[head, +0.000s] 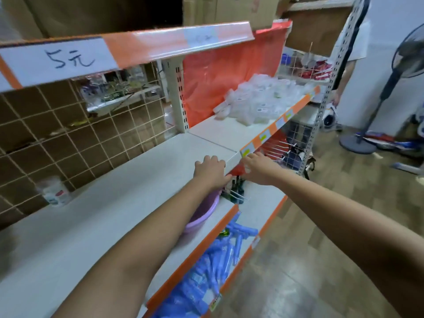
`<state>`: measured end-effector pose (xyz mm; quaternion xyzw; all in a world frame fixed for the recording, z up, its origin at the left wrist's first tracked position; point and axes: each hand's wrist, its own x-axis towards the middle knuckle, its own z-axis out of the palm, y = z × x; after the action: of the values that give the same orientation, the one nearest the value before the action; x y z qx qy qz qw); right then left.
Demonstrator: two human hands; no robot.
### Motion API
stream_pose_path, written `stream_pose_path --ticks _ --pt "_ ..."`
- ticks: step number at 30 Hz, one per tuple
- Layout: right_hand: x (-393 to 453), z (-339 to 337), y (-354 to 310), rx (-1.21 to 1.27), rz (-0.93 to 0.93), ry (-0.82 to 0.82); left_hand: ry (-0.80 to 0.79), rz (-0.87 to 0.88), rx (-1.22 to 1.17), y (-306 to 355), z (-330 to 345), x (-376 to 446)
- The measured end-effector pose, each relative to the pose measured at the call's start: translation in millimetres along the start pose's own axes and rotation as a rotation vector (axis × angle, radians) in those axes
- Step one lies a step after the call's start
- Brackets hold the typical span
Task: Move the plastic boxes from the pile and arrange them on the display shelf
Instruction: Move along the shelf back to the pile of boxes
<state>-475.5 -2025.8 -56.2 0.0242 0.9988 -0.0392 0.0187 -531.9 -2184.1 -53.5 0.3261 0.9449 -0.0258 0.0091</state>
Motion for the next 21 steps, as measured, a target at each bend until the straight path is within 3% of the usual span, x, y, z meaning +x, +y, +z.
stream_pose_path --ticks 8,21 --pt "-15.6 -17.1 123.1 -0.024 0.138 0.046 0.084 0.12 0.07 105.2 -12.7 73.3" --pt "80.0 -23.6 270.9 -0.009 0.245 0.065 0.081 0.201 0.098 163.3 -27.6 263.7"
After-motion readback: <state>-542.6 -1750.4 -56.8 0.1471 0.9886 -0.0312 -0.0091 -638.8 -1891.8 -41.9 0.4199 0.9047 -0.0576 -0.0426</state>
